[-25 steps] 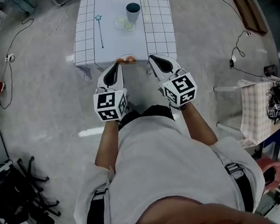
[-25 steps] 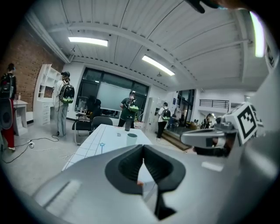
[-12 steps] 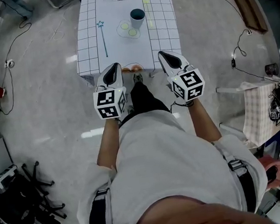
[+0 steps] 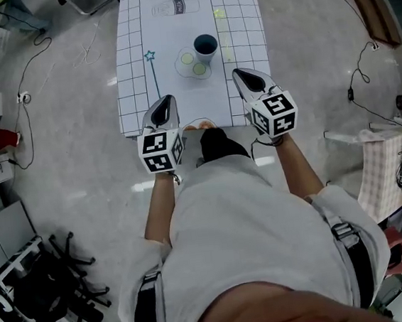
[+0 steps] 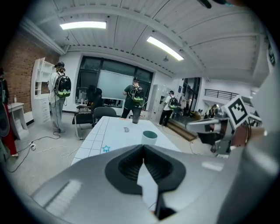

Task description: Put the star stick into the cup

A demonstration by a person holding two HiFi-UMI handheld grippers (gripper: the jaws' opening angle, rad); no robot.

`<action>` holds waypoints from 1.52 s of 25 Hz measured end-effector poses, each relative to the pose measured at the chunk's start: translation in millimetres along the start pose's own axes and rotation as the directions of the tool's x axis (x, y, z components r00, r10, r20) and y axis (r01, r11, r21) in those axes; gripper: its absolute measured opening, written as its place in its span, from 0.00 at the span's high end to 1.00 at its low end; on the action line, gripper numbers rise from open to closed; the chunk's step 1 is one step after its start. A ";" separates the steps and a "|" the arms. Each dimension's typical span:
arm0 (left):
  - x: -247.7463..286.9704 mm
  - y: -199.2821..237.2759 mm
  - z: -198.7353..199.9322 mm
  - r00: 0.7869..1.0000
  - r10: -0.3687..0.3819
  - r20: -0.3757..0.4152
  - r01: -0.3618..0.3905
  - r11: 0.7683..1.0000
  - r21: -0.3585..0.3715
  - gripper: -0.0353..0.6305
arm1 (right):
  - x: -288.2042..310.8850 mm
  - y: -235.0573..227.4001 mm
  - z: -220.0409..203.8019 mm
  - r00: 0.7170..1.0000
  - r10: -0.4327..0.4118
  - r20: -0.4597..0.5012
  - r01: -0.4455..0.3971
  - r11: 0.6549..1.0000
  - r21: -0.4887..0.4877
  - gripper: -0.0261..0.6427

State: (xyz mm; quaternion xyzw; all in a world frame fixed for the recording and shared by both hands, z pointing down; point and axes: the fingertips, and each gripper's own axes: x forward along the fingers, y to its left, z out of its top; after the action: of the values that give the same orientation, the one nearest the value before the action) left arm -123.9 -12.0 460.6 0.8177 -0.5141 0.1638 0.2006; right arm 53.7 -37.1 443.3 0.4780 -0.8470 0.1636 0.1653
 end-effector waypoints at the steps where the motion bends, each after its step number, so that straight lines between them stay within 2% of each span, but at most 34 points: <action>1: 9.7 2.4 0.7 1.000 0.001 -0.013 -0.001 1.000 -0.001 0.94 | 8.7 -9.6 0.5 1.000 -0.002 -0.007 0.002 1.000 0.009 0.96; 7: 61.0 12.9 8.0 0.997 0.004 -0.082 -0.002 1.000 0.016 0.94 | 55.0 -67.0 7.2 0.998 -0.023 -0.054 0.026 0.998 0.050 0.96; 12: 90.0 27.2 14.5 0.992 0.013 -0.128 -0.013 1.000 -0.002 0.94 | 94.9 -98.1 14.7 0.995 -0.018 -0.097 0.024 0.998 0.059 0.96; 17: 110.0 41.4 0.9 0.981 0.029 -0.194 -0.037 0.999 -0.034 0.94 | 140.4 -125.3 4.2 0.984 -0.016 -0.177 0.029 0.997 0.071 0.96; 26: 129.5 65.8 -23.7 0.959 0.077 -0.273 -0.107 0.989 -0.098 0.94 | 206.4 -158.1 -30.2 0.947 -0.012 -0.320 0.035 0.997 0.068 0.96; 38: 135.2 85.3 -41.0 0.938 0.132 -0.321 -0.188 0.970 -0.151 0.94 | 265.2 -189.4 -64.6 0.917 -0.063 -0.393 0.097 0.993 0.067 0.96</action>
State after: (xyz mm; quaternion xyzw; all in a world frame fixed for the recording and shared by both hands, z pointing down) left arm -147.2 -129.8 573.8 0.7158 -0.5541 0.2586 0.3373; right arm 95.8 -302.1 639.2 0.4768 -0.7691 0.2843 0.3168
